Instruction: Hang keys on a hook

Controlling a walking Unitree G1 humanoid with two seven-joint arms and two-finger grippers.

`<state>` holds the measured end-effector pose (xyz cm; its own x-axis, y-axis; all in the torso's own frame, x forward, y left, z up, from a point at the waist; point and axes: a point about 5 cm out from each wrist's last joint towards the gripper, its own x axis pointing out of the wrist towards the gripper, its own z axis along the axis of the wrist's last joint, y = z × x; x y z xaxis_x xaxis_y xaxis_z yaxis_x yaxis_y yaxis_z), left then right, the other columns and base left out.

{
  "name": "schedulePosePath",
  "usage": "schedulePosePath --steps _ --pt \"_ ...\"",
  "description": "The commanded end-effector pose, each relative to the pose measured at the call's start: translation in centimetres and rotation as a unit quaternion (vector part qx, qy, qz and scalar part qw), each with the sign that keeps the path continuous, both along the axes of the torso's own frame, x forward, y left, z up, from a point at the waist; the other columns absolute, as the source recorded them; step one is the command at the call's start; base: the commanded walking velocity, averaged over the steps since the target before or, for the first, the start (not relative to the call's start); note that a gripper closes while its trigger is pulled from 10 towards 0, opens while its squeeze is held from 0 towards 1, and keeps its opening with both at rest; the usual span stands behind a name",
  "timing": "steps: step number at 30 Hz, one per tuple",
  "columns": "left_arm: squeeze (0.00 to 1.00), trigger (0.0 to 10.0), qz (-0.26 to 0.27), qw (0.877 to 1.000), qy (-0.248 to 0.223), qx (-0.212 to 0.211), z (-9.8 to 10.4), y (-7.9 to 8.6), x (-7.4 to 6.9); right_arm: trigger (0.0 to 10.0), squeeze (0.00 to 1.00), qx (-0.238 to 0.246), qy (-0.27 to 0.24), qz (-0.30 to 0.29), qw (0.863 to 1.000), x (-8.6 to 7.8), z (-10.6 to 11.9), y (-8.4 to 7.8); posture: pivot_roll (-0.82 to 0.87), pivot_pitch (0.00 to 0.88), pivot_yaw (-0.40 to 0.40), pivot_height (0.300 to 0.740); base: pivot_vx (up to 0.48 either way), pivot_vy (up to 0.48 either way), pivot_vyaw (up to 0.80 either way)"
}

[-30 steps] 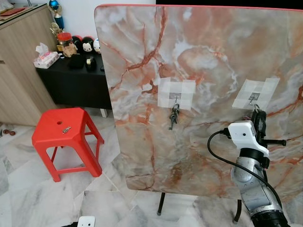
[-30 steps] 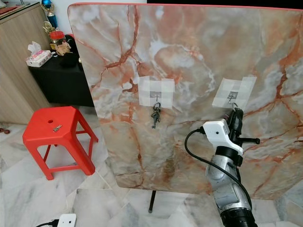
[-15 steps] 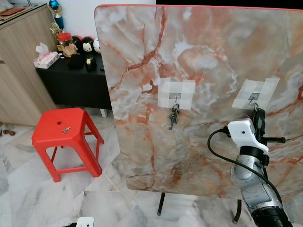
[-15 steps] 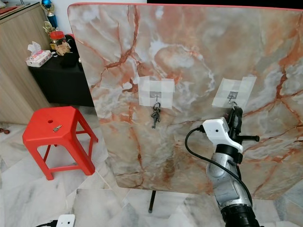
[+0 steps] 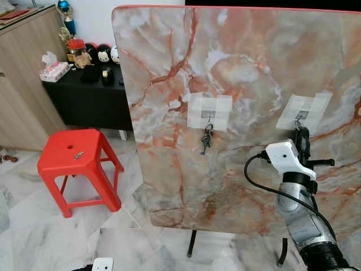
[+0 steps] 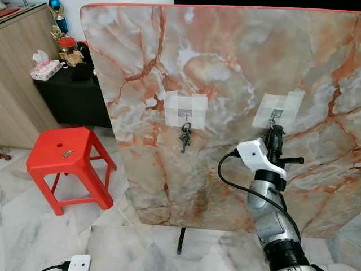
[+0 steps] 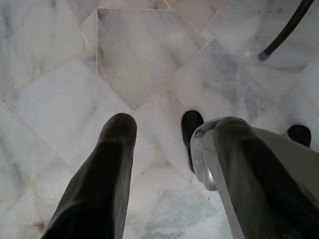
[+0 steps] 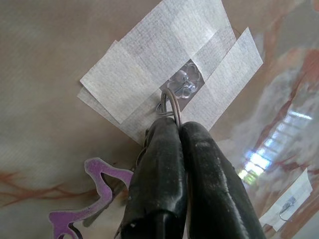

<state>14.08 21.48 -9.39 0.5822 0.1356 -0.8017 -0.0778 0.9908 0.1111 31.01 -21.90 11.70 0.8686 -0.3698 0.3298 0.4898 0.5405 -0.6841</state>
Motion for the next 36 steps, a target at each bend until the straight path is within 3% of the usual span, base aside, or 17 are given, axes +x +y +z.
schedulePosePath --steps 1,13,22,24,25,35,36 --pt "0.0 10.0 -0.004 1.0 0.012 0.002 -0.2 0.2 -0.6 10.0 0.0 -0.01 0.0 0.007 1.0 0.3 0.3 0.0 -0.04 0.0 -0.029 0.74 0.0 0.0 0.0" --pt "0.0 10.0 -0.007 1.0 0.011 0.0 -0.2 -0.5 -0.1 10.0 0.0 -0.012 0.032 0.012 0.999 0.1 -0.7 0.2 -0.04 0.0 -0.03 0.74 0.0 0.0 0.0" --pt "0.0 10.0 -0.007 1.0 0.015 0.003 -0.2 -0.1 -0.4 10.0 0.0 -0.002 0.038 0.016 0.999 -0.1 -1.0 0.3 -0.03 0.0 -0.029 0.74 0.0 0.0 0.0" --pt "0.0 10.0 -0.006 1.0 0.016 0.003 -0.2 0.0 -0.5 10.0 0.88 0.002 0.035 0.018 0.999 -0.1 -0.9 0.4 -0.03 0.0 -0.029 0.74 0.0 0.0 0.0" --pt "0.0 10.0 -0.006 1.0 0.016 0.004 -0.2 0.0 -0.5 10.0 1.0 0.003 0.034 0.018 0.999 -0.1 -0.9 0.4 -0.03 0.0 -0.029 0.74 0.0 0.0 0.0" --pt "0.0 10.0 -0.008 1.0 0.018 0.003 -0.3 0.0 -0.5 10.0 1.0 0.009 0.032 0.02 0.999 -0.4 -1.0 0.4 -0.03 0.0 -0.03 0.74 0.0 0.0 0.0" --pt "0.0 10.0 -0.007 1.0 0.018 0.004 -0.3 0.0 -0.5 10.0 1.0 0.028 0.032 0.031 0.999 -0.6 -1.1 0.5 -0.03 0.0 -0.031 0.74 0.0 0.0 0.0"
